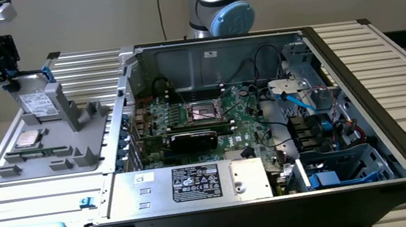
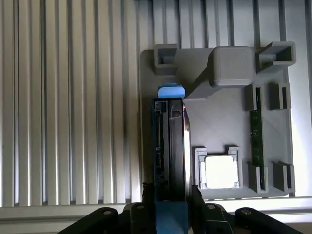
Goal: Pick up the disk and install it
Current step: 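Pick up the disk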
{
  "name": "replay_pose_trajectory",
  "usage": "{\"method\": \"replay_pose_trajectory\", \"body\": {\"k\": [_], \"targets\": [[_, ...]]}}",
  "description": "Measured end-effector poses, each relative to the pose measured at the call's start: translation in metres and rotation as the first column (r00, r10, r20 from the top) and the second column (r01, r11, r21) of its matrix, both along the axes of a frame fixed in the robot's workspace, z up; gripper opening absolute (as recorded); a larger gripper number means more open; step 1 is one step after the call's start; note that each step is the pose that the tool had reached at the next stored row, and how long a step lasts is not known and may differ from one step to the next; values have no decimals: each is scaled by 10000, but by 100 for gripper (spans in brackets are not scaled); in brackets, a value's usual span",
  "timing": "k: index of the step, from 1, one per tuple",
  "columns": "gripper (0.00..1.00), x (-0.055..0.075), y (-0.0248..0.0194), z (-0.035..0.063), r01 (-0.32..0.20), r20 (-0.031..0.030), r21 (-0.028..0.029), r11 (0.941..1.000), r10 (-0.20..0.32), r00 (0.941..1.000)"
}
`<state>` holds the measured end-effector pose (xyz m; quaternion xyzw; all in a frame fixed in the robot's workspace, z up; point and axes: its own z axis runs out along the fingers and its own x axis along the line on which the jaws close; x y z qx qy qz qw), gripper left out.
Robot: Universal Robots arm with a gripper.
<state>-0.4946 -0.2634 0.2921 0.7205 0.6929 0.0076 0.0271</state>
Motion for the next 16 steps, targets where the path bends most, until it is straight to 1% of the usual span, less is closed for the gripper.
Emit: {"method": "replay_pose_trajectory", "body": {"k": [5,9,16], "targets": [[37,0,0,-6,1,1,8,10000,-1,10000],[37,1,0,-9,-1,3,43,10000,1,10000],[37,7,-1,-3,-1,4,46,10000,1,10000]]}}
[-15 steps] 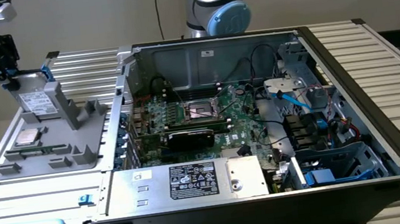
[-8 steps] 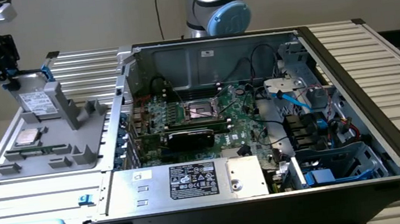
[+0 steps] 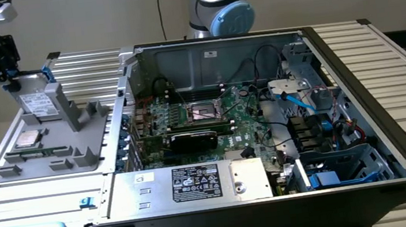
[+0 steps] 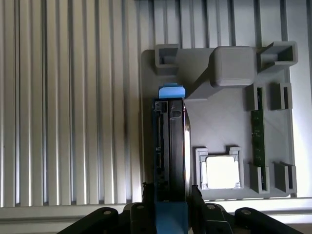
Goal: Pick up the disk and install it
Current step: 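Pick up the disk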
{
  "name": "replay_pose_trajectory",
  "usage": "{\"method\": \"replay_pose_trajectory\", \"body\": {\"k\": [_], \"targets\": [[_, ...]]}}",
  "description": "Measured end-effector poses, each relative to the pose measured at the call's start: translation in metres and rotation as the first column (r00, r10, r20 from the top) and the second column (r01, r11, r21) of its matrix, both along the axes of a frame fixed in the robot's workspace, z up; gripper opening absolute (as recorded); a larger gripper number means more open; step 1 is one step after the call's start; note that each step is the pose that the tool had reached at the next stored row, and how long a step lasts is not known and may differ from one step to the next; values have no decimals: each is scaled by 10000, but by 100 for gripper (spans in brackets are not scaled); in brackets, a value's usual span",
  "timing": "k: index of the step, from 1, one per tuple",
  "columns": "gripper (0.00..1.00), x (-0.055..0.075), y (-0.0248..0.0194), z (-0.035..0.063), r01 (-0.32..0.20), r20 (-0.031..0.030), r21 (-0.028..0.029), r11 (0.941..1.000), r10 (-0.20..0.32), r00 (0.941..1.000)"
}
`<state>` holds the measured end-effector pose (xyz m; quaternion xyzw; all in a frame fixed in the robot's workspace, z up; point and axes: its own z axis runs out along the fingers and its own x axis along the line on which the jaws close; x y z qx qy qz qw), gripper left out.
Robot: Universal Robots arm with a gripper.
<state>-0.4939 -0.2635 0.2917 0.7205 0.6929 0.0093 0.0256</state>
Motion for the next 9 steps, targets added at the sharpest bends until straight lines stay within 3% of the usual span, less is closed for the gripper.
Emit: {"method": "replay_pose_trajectory", "body": {"k": [9], "targets": [[37,13,-1,10,121,0,-1,9999,-121,9999]]}}
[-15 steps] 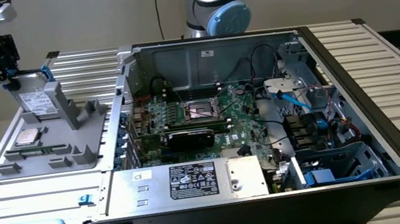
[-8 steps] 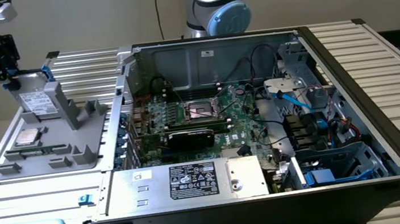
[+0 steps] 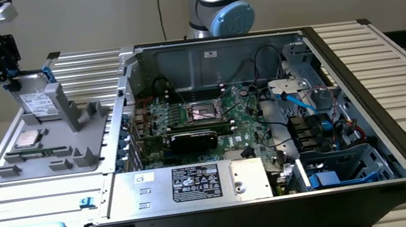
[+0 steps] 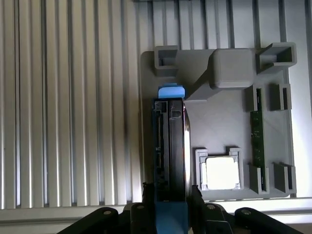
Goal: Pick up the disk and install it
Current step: 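Pick up the disk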
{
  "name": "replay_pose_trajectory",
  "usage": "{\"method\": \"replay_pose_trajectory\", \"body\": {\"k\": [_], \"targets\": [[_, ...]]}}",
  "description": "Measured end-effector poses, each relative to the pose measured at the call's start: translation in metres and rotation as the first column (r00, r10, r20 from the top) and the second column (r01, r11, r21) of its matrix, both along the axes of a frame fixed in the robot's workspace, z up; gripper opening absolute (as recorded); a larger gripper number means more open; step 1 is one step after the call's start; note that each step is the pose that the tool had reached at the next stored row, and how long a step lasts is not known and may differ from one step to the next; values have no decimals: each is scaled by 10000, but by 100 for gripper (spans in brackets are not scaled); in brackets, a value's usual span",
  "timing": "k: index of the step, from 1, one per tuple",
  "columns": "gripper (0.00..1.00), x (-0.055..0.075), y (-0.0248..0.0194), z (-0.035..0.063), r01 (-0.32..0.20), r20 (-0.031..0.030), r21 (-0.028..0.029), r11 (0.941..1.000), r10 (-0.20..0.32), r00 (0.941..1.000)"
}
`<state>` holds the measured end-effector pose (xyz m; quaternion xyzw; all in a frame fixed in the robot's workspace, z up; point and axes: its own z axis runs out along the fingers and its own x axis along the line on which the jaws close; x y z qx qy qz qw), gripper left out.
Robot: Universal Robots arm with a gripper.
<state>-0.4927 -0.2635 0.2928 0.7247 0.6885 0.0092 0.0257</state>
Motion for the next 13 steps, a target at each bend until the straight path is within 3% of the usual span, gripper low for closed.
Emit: {"method": "replay_pose_trajectory", "body": {"k": [7,13], "targets": [[37,1,0,0,280,5,3,9996,-280,9996],[37,0,0,0,-527,48,4,9986,527,9986]]}}
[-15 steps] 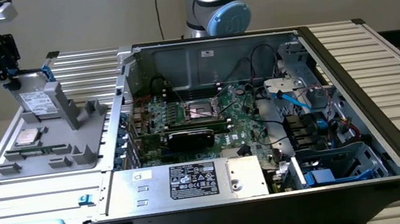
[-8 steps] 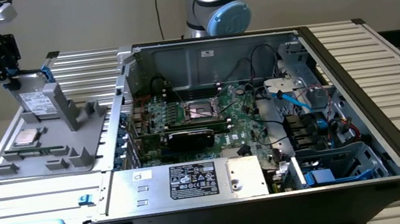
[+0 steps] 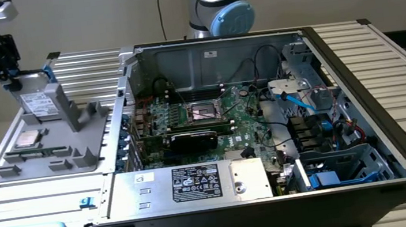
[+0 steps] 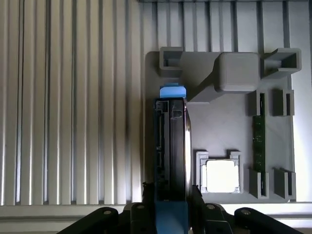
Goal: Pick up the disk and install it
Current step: 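Pick up the disk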
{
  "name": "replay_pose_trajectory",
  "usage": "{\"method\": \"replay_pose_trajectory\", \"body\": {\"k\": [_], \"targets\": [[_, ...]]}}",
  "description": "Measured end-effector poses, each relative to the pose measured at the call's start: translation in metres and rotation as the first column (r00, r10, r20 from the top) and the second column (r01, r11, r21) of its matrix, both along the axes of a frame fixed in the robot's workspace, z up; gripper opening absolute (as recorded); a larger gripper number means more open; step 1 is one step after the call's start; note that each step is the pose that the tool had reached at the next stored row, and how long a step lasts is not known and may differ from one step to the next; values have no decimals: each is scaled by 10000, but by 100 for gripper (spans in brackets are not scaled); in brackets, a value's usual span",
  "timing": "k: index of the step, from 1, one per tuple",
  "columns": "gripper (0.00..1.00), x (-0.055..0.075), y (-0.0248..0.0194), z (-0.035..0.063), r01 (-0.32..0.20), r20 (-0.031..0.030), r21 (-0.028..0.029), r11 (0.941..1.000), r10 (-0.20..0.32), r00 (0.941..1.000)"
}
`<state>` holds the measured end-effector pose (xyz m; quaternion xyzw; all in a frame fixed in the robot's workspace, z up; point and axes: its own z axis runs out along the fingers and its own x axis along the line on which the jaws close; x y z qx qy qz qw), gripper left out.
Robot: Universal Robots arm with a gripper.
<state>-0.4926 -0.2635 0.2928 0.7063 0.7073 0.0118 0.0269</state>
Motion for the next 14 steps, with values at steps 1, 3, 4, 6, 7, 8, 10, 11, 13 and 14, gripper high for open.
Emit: {"method": "replay_pose_trajectory", "body": {"k": [1,3,4,6,7,8,10,11,13,14], "targets": [[37,0,0,0,-192,13,0,9998,192,9998],[37,1,0,0,-410,30,-1,9992,410,9992],[37,1,0,0,-410,33,-1,9992,410,9992],[37,1,0,-1,-380,36,-1,9993,380,9993],[37,1,-1,0,-302,37,-7,9995,302,9995],[37,0,-1,-1,-202,37,-15,9998,202,9998],[37,0,-1,-1,12,37,-28,10000,-12,10000],[37,0,-1,0,65,37,-28,10000,-65,10000],[37,0,0,0,70,36,-28,10000,-70,10000],[37,0,0,0,70,36,-28,10000,-70,10000]]}}
